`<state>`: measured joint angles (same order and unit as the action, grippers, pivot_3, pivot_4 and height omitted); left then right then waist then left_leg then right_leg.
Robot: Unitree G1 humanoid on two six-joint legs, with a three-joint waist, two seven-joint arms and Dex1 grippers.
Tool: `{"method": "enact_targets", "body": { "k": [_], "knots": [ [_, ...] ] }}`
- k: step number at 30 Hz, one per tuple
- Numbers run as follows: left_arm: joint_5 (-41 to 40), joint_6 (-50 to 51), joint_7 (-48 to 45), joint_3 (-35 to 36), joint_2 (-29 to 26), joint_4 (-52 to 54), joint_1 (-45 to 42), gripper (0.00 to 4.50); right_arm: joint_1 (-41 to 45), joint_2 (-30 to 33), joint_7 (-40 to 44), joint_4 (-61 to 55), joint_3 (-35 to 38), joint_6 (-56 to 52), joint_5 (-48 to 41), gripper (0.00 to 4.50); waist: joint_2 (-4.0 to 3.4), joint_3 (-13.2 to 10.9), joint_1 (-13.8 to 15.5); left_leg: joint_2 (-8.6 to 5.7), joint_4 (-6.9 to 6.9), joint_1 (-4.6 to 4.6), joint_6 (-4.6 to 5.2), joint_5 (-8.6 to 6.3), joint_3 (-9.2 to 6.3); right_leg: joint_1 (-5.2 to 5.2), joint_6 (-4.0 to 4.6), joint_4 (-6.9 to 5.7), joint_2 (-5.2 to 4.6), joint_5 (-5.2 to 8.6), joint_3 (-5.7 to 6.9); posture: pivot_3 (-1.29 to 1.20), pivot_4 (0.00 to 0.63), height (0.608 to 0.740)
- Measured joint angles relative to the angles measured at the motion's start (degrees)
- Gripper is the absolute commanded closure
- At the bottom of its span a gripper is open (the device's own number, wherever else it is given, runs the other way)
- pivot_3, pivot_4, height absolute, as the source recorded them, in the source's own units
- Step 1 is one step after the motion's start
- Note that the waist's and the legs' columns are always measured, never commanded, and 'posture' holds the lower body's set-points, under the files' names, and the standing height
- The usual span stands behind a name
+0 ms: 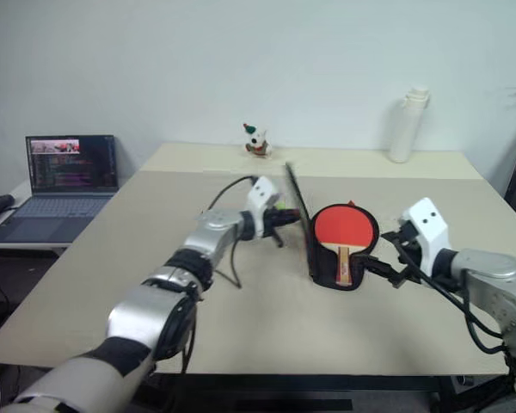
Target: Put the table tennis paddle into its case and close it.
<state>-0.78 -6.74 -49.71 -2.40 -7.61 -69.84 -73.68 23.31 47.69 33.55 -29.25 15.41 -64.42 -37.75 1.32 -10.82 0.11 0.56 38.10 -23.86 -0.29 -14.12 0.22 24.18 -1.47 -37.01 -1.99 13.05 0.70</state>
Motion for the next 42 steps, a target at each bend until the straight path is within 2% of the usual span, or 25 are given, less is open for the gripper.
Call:
{"method": "enact_targets", "body": {
  "k": [5, 8, 13, 17, 20, 23, 25, 30, 34, 42],
  "knots": [
    [0.75, -0.89, 0.92, -0.05, 4.98, -1.8, -3.21, 4.44, -1.1, 0.72, -1.09, -0.51, 1.83, -0.37, -0.05, 0.1, -0.01, 0.0, -0.51, -0.01, -0.02, 0.1, 0.0, 0.0, 0.03, 0.01, -0.17, -0.04, 0.22, 0.1, -0.08, 0.0, 0.15, 0.74],
    [1.13, -1.01, 2.07, 0.0, 5.78, -3.07, -3.28, 4.44, -1.2, 0.42, -2.85, -0.52, 2.02, -0.62, 0.06, 0.1, -0.01, 0.0, -0.56, 0.09, -0.02, 0.15, 0.0, 0.0, 0.02, 0.01, -0.17, -0.11, 0.4, 0.11, -0.08, 0.0, 0.15, 0.74],
    [1.08, -1.36, 1.34, 0.61, 4.38, -2.99, -3.03, 4.44, 0.32, -1.08, -5.64, 1.42, 1.7, -0.35, 0.81, 0.1, -0.02, 0.01, -0.57, 0.12, -0.02, 0.17, 0.0, 0.0, 0.02, 0.01, -0.13, -0.09, 0.44, 0.09, -0.12, 0.0, 0.15, 0.74],
    [-0.57, -1.22, -2.98, 2.34, -0.71, 0.47, 0.89, 4.48, 3.06, -5.51, -8.3, 7.38, -1.54, 1.09, 3.11, 0.05, -0.06, 0.03, -1.17, 0.15, -0.05, 0.26, 0.0, 0.0, -0.01, 0.01, 0.12, -0.13, 0.45, -0.06, -0.23, 0.0, 0.15, 0.74],
    [-4.31, 1.22, -10.16, 4.34, -5.26, 8.17, 7.12, 4.48, 5.07, -8.74, -9.32, 12.22, -4.51, 2.01, 5.0, 0.05, -0.08, 0.04, -1.59, 0.2, -0.06, 0.27, 0.0, 0.0, 0.0, 0.03, 0.15, -0.19, 0.46, -0.07, -0.24, 0.0, 0.15, 0.74],
    [-8.52, 7.81, -16.84, 4.79, -9.02, 21.32, 15.57, 4.48, 7.66, -11.44, -10.16, 17.96, -7.04, 3.92, 7.36, 0.05, -0.09, 0.04, -1.65, 0.27, -0.06, 0.26, -0.01, 0.01, -0.06, 0.03, 0.16, -0.18, 0.41, -0.07, -0.24, 0.0, 0.15, 0.74],
    [-11.01, 12.94, -18.37, 5.11, -11.9, 30.76, 21.29, 4.48, 9.5, -14.13, -10.93, 22.34, -7.88, 5.25, 8.65, 0.05, -0.09, 0.04, -1.65, 0.32, -0.04, 0.25, -0.02, 0.01, -0.08, 0.03, 0.16, -0.19, 0.37, -0.07, -0.26, 0.0, 0.15, 0.74],
    [-15.29, 22.34, -16.19, 6.49, -16.21, 47.01, 29.22, 4.48, 12.29, -19.53, -12.4, 32.38, -8.85, 8.5, 11.8, 0.05, -0.09, 0.04, -1.29, 0.3, 0.04, 0.26, -0.02, 0.01, -0.1, 0.0, 0.15, -0.29, 0.21, -0.08, -0.25, 0.0, 0.15, 0.74],
    [-17.16, 26.42, -13.23, 6.94, -17.61, 54.58, 33.03, 4.48, 13.74, -21.88, -12.84, 38.7, -9.07, 11.96, 14.31, 0.05, -0.09, 0.05, -1.01, 0.21, 0.05, 0.29, -0.02, 0.01, -0.09, -0.03, 0.14, -0.3, 0.08, -0.08, -0.24, 0.0, 0.15, 0.74],
    [-18.33, 28.82, -10.34, 6.86, -17.94, 58.5, 35.03, 4.48, 14.56, -23.76, -12.0, 45.53, -10.58, 15.56, 18.06, 0.05, -0.1, 0.05, -1.13, 0.21, 0.04, 0.39, -0.02, 0.01, -0.06, -0.06, 0.14, -0.37, 0.08, -0.08, -0.25, 0.0, 0.15, 0.74]
  ]
}}
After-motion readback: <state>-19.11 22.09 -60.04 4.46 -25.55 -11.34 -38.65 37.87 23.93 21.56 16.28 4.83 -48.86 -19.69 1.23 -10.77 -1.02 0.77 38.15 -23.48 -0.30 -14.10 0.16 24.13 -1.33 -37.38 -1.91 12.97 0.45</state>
